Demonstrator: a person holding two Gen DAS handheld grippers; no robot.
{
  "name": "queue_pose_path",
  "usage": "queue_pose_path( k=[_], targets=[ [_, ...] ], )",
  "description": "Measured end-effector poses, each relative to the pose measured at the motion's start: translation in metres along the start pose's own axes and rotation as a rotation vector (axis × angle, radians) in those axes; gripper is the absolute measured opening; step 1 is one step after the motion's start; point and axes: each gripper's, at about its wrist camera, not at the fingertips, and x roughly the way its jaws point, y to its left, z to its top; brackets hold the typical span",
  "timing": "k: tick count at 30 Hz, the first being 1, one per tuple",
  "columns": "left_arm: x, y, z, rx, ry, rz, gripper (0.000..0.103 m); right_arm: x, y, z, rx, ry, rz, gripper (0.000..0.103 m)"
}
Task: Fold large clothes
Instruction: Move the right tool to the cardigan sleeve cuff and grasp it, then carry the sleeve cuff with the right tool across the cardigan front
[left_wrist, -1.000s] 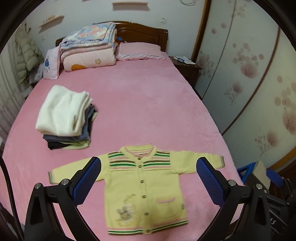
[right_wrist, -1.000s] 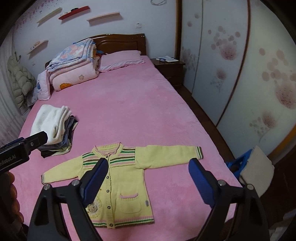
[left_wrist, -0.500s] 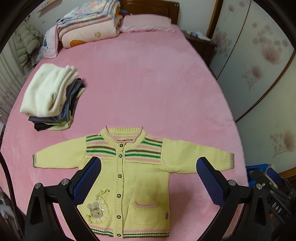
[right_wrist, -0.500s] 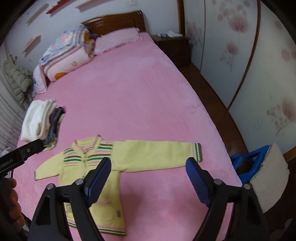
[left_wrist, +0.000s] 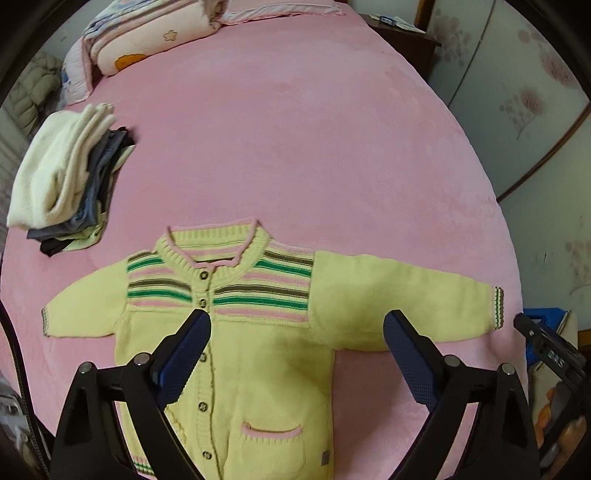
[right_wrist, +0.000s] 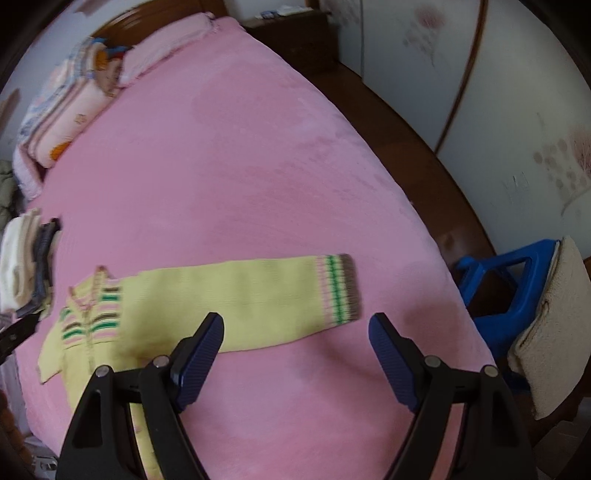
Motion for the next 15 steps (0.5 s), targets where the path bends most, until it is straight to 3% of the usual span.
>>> queue_pose_path(
  k=[9,12,15],
  targets=[
    [0.027,-0.009,0.001,0.003,0.051,-0.032,0.094,0.057,-0.032,0.008,0.053,0.081,-0.018,0.069],
    [0.030,-0.009,0.000,0.004,0.064,-0.047,0.094,0.079,-0.037,0.007,0.079,0.133,-0.014,0.058],
    [0.029,-0.007,-0.003,-0.001,0.071,-0.057,0.094,0.088,-0.035,0.007,0.090,0.135,-0.012,0.058]
  ],
)
